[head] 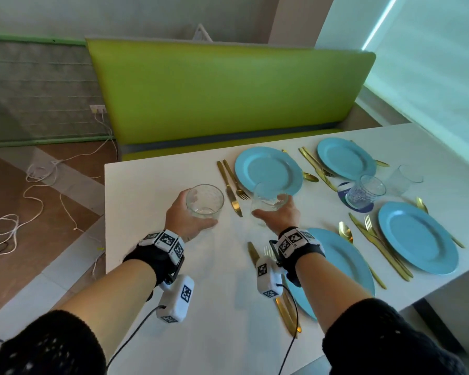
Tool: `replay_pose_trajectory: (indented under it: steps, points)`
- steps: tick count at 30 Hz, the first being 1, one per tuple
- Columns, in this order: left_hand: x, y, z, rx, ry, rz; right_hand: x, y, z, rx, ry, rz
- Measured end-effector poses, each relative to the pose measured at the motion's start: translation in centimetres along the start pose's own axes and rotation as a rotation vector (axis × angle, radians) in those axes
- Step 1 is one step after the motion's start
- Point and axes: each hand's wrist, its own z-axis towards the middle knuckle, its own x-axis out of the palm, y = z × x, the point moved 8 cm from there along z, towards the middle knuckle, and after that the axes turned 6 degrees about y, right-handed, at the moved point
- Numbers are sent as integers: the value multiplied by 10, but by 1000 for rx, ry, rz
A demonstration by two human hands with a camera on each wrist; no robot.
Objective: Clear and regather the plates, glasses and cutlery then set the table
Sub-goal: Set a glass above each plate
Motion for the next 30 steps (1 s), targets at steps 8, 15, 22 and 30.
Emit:
replay_pose_trajectory:
  steps: [8,15,22,30]
  points:
    - [83,-49,19,59,71,0,-92,-60,50,150,-147,-15]
    - [131,-64,34,47,114,33,-117,-89,83,229,-167,-112]
    - [154,-69,47,46,131,34,-125,-101,102,241,-174,-155]
    - [167,-66,61,28,146,51,-127,-114,119,263,-161,-94]
